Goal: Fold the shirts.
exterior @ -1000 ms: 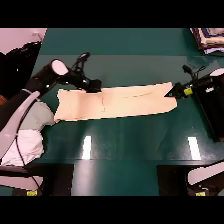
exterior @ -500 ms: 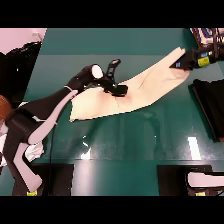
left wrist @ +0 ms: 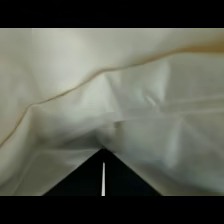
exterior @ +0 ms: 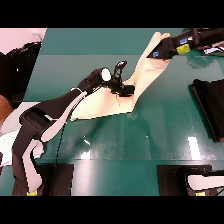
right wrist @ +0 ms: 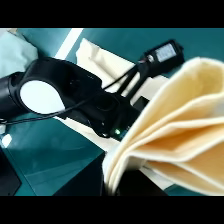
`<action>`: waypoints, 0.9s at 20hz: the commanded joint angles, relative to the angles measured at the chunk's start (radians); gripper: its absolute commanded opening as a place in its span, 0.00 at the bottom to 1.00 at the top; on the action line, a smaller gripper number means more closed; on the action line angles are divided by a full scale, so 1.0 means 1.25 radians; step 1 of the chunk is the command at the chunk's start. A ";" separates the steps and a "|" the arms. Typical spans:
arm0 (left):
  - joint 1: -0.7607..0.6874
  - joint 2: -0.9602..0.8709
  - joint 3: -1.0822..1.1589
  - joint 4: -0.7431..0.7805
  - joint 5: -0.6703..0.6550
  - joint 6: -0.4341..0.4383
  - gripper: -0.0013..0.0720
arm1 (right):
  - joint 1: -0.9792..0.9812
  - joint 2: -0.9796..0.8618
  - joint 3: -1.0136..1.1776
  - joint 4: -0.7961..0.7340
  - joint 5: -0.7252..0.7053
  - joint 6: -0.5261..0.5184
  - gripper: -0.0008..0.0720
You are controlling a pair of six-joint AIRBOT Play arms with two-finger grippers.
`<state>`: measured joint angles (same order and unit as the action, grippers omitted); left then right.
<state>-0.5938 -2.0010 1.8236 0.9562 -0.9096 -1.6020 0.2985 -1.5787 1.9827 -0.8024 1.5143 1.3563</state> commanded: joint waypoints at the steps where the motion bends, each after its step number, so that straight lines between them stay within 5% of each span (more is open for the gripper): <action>1: 0.019 0.007 0.004 0.046 -0.060 -0.003 0.05 | 0.044 -0.032 0.045 0.000 -0.013 0.003 0.03; 6: 0.169 0.110 0.005 0.177 -0.193 -0.002 0.05 | 0.092 -0.038 0.038 0.002 -0.064 -0.015 0.03; 15: 0.476 0.366 0.005 0.199 -0.253 0.032 0.05 | 0.339 -0.211 0.016 0.248 -0.184 -0.195 0.04; 16: 0.490 0.381 0.005 0.199 -0.256 0.034 0.05 | 0.369 -0.253 0.048 0.251 -0.192 -0.224 0.12; 18: 0.501 0.395 0.006 0.200 -0.274 0.055 0.05 | 0.418 -0.314 0.092 0.253 -0.234 -0.237 0.89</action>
<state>-0.0170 -1.5551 1.8301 1.2007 -1.2232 -1.5570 0.7296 -1.8668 2.0365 -0.5251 1.2819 1.1168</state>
